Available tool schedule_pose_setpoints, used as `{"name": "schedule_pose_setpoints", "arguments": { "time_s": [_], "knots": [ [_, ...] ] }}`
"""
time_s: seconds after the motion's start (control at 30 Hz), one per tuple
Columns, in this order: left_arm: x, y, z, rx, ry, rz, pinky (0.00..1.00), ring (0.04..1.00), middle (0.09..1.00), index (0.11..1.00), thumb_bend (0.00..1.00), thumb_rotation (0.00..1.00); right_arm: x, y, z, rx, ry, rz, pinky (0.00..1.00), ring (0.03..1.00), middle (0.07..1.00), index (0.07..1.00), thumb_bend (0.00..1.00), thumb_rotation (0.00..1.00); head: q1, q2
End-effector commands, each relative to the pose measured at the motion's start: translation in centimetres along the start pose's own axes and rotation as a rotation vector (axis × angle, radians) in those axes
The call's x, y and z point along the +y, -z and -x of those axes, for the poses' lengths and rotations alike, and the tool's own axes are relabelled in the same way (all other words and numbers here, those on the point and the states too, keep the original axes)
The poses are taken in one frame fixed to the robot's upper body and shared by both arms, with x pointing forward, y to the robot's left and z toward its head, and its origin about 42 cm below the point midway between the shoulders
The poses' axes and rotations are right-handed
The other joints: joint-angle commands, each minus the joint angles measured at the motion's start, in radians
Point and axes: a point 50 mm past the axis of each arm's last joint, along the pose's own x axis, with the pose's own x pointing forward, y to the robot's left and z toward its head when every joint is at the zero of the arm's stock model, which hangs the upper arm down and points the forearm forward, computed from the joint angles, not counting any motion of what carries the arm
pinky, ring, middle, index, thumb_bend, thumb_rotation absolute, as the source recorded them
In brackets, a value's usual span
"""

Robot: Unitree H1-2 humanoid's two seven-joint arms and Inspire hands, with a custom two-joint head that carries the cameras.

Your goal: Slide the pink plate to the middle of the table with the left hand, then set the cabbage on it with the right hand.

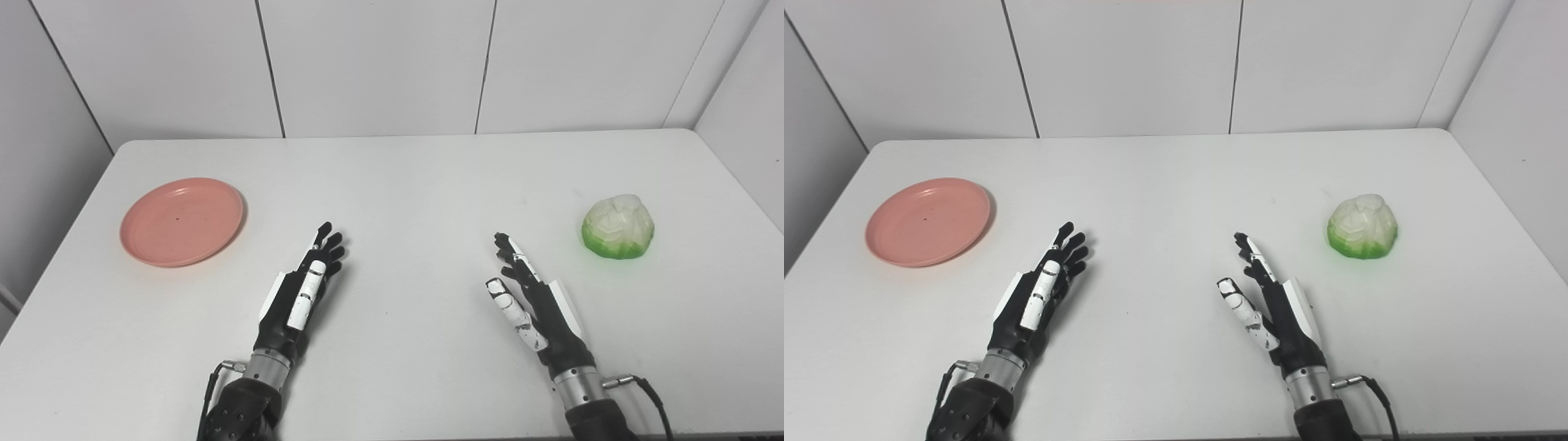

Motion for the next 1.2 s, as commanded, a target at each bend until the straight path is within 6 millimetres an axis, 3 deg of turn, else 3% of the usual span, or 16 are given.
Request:
{"name": "schedule_pose_setpoints", "arguments": {
  "time_s": [0.0, 0.2, 0.67, 0.83, 1.17],
  "knots": [
    [0.4, 2.5, 1.3, 0.083, -0.013, -0.002, 0.96, 0.957, 0.971, 0.982, 0.51, 1.00, 0.1, 0.0, 0.1, -0.037, 0.002, -0.013, 0.88, 0.924, 0.943, 0.941, 0.30, 1.00, 0.001, 0.000],
    [-0.9, 3.1, 0.8, 0.096, -0.005, 0.007, 0.96, 0.958, 0.974, 0.983, 0.50, 1.00, -0.8, 1.1, 0.4, -0.044, 0.006, 0.021, 0.87, 0.916, 0.938, 0.935, 0.28, 1.00, 0.152, -0.069],
    [-4.2, 4.8, -1.0, 0.127, -0.015, -0.011, 0.94, 0.947, 0.963, 0.971, 0.50, 1.00, -2.4, 4.4, 0.3, -0.045, 0.003, -0.023, 0.94, 0.960, 0.962, 0.957, 0.29, 1.00, 0.374, -0.223],
    [-4.9, 5.3, -1.8, 0.138, -0.016, -0.014, 0.94, 0.948, 0.959, 0.965, 0.53, 1.00, -2.9, 4.9, 0.0, -0.019, -0.008, -0.029, 0.99, 0.983, 0.982, 0.976, 0.33, 1.00, 0.429, -0.245],
    [-5.4, 5.3, -2.7, 0.134, -0.022, -0.010, 0.96, 0.965, 0.974, 0.983, 0.52, 1.00, -2.9, 4.9, -0.6, 0.002, -0.004, -0.053, 1.00, 0.997, 0.993, 0.991, 0.34, 1.00, 0.442, -0.234]
  ]
}}
